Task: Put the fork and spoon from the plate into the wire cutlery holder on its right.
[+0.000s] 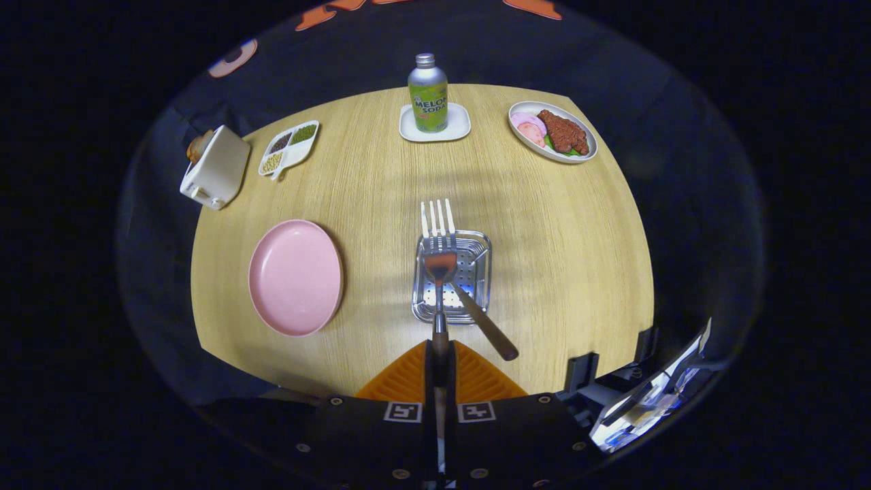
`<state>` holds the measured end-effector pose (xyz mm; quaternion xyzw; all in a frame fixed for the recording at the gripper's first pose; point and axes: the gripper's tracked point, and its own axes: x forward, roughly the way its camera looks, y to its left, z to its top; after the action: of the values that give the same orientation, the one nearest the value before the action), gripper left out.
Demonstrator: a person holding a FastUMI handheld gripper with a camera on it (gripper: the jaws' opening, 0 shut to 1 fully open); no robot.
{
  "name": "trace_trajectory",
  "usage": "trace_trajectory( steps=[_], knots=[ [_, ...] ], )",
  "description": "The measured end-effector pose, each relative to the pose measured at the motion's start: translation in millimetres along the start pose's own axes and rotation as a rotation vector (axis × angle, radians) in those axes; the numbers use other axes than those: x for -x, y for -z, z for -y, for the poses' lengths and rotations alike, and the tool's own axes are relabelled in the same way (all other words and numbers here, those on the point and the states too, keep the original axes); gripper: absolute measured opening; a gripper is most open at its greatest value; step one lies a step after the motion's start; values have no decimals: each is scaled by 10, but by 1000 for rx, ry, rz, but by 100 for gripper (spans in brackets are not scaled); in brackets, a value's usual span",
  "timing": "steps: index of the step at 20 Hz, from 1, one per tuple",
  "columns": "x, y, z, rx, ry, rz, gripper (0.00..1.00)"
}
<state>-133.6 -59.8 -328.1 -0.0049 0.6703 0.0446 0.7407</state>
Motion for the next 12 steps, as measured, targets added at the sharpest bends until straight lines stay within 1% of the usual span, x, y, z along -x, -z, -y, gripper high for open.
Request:
trace_trajectory(
  steps=[3,5,7,10,12],
  knots=[
    [68,75,46,59,-28,-87,5],
    [85,96,103,102,-21,-138,5],
    [93,87,92,126,-34,-184,5],
    [69,145,100,159,-65,-288,5],
    [17,148,153,168,-60,-342,5]
  ],
)
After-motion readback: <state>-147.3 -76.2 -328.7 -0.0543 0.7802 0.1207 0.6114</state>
